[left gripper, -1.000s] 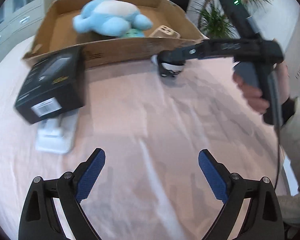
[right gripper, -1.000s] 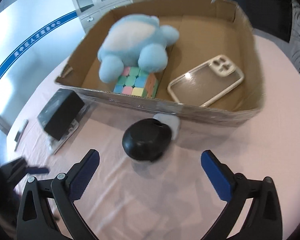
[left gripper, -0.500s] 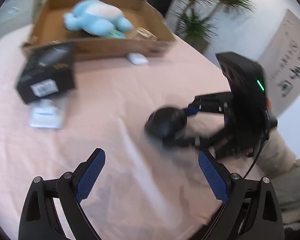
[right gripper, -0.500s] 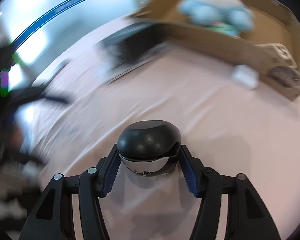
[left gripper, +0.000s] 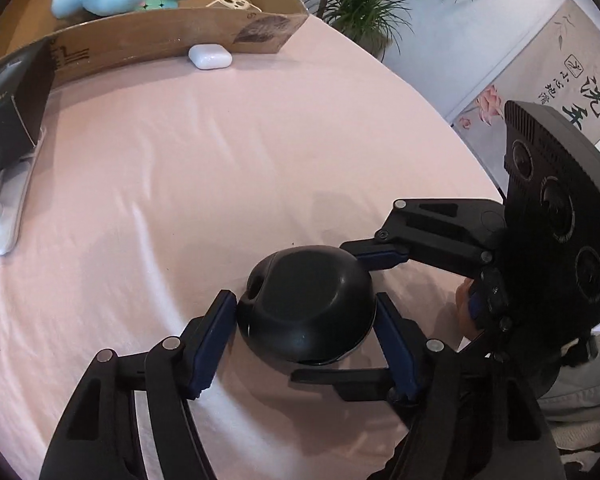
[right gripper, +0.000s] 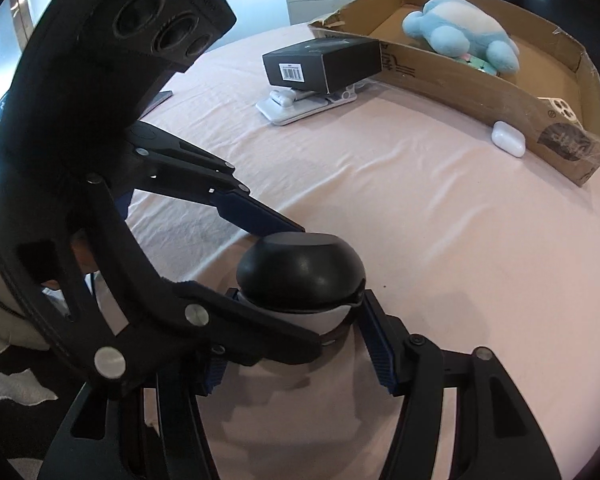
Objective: Organize objects
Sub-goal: 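Grasp the black round speaker with the right gripper, then lift the speaker with the right gripper and carry it over the box, then open the right gripper to drop the speaker into the box, then grasp the black UGREEN charger box with the right gripper, then lift the charger box with the right gripper and carry it over the box, then open the right gripper to drop the charger box into the box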
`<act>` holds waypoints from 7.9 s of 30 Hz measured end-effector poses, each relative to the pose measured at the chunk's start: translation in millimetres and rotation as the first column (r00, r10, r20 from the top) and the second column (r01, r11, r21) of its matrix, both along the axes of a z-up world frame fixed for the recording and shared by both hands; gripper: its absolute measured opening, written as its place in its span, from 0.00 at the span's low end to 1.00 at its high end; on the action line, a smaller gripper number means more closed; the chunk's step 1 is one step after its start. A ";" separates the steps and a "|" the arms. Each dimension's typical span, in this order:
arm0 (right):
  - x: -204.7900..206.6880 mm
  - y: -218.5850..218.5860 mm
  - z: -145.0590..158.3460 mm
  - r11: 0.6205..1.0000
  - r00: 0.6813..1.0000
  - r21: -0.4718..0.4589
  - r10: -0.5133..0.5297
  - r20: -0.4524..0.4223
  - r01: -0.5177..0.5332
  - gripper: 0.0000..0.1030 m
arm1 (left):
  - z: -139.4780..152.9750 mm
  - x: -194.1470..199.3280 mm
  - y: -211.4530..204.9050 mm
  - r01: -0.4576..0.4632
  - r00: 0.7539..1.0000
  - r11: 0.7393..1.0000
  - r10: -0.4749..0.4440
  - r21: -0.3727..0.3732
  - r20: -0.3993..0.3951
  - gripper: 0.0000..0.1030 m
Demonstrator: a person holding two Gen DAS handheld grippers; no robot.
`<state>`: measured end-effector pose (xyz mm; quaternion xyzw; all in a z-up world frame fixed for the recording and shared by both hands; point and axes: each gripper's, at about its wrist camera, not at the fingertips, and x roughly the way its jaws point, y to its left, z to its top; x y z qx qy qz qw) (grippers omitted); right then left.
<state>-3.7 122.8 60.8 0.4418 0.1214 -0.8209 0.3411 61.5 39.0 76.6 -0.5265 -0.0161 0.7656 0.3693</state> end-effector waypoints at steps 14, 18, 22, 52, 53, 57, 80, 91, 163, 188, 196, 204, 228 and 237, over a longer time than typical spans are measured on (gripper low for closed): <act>8.5 -11.5 -5.7 0.999 0.997 0.001 -0.049 -0.061 0.049 0.58 | 4.3 15.1 -4.0 0.004 1.000 1.000 -0.004 -0.004 -0.022 0.66; 2.7 -5.6 -3.5 0.997 0.996 -0.025 -0.080 -0.034 0.079 0.53 | 4.9 14.1 -9.1 -0.009 1.000 1.000 0.009 0.020 0.003 0.66; 5.0 -6.7 -3.5 0.997 0.996 -0.015 -0.081 -0.035 0.080 0.53 | 4.2 12.7 -5.3 -0.002 1.000 1.000 0.002 0.012 0.000 0.66; -4.8 -4.4 36.8 0.991 0.987 -0.019 -0.130 -0.093 0.129 0.53 | 43.7 -12.8 -4.2 0.024 0.998 0.998 -0.020 0.057 -0.066 0.66; -6.8 -4.2 38.7 0.991 0.987 -0.020 -0.134 -0.094 0.132 0.53 | 45.7 -15.7 -4.5 0.025 0.997 0.998 -0.021 0.059 -0.068 0.66; -16.6 -4.5 47.6 0.989 0.984 -0.024 -0.145 -0.101 0.143 0.53 | 55.6 -25.3 -8.6 0.027 0.997 0.998 -0.022 0.064 -0.078 0.66; -143.2 -78.8 128.3 0.999 0.962 -0.018 -0.043 -0.269 0.040 0.53 | 131.3 -172.7 -86.7 -0.060 0.976 0.997 0.068 0.041 -0.206 0.66; -227.0 -108.7 110.6 0.999 0.972 -0.043 -0.041 -0.230 0.032 0.53 | 100.6 -254.2 -124.6 -0.107 0.986 0.993 0.113 0.055 -0.126 0.66; -154.3 21.5 62.8 0.777 0.907 -0.493 -0.239 0.346 0.392 0.52 | 88.1 -129.2 -93.4 -0.287 0.947 0.958 0.282 -0.007 -0.153 0.58; -168.3 85.1 140.4 0.763 0.916 -0.512 -0.369 0.157 0.395 0.52 | 158.4 -153.2 -26.5 -0.202 0.934 0.976 0.218 0.084 -0.284 0.58; -184.8 101.2 153.8 0.755 0.914 -0.524 -0.384 0.134 0.394 0.52 | 173.5 -174.6 -6.4 -0.187 0.930 0.979 0.204 0.084 -0.306 0.58; -221.3 124.2 150.4 0.754 0.900 -0.502 -0.414 0.139 0.424 0.52 | 164.1 -215.6 20.6 -0.172 0.939 0.982 0.188 0.081 -0.287 0.58; -310.0 158.0 84.6 0.751 0.834 -0.363 -0.512 0.207 0.551 0.51 | 82.7 -316.9 82.2 -0.121 0.976 0.993 0.117 -0.010 -0.184 0.58; -261.6 155.0 103.3 0.747 0.813 -0.357 -0.578 0.067 0.561 0.67 | 90.6 -274.4 40.7 -0.258 0.938 0.962 0.227 -0.089 -0.261 0.79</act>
